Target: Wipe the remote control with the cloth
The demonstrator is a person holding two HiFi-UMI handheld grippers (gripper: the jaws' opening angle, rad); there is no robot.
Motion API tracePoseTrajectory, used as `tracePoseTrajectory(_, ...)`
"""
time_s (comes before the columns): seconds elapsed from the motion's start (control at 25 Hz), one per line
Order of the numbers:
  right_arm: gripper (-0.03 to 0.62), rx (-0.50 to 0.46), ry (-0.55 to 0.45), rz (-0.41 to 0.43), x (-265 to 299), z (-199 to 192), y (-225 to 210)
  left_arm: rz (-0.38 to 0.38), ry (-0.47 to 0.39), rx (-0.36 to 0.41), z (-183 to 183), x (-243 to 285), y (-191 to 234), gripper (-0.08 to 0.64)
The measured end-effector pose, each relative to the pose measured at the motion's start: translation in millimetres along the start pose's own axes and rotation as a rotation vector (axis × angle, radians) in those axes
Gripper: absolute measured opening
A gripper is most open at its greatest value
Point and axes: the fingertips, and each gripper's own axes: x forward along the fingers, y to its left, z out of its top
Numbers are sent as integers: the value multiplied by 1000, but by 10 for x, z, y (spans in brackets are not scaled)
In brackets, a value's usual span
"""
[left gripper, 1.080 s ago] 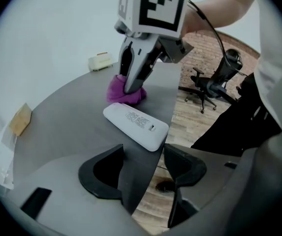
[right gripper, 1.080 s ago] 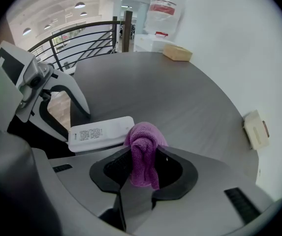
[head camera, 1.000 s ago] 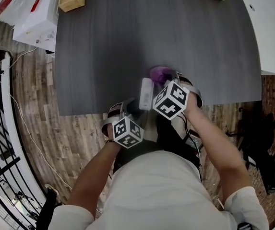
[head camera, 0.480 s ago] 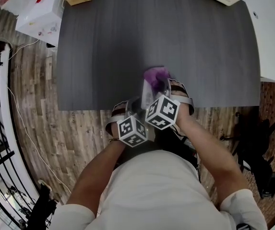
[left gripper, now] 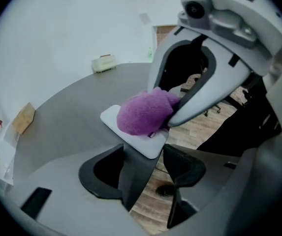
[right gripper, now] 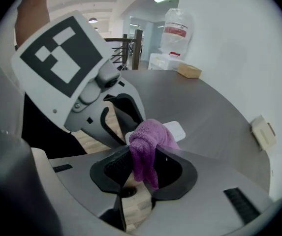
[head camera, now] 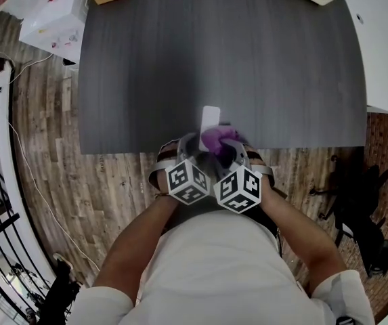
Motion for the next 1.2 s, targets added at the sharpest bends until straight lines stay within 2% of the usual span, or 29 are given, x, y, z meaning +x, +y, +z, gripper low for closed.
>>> tracePoseTrajectory(0.12,126,11,19,91,-73,-52,177,1,-1,1,4,5,-7,249)
tracePoseTrajectory(0.28,126,31,66,265,-189,-98,341,7,-18,-8,10,2,0,249)
tracePoseTrajectory(0.36,126,23,83,289,-252,-78,242,16,-28,-21,15,0,0,249)
tracePoseTrajectory(0.44,126,-14,87,243,-305,11,5,26,-38,-49,13,-12,-1,249)
tracePoseTrajectory(0.52,126,-95,105,155,-305,124,-306,42,-51,-106,6,-42,3,249)
tracePoseTrajectory(0.64,126,-297,199,22,-150,227,-742,65,-71,-196,13,-82,-7,249)
tracePoseTrajectory(0.76,126,-514,290,-49,59,349,-966,77,-76,-215,29,-73,-38,249)
tracePoseTrajectory(0.92,126,-734,369,-84,264,451,-1016,100,-82,-225,64,-47,1,247)
tracePoseTrajectory(1.04,126,-841,434,-90,384,370,-925,113,-95,-228,52,-50,14,247)
tracePoseTrajectory(1.2,124,-975,432,-75,393,339,-666,126,-100,-226,21,-19,41,247)
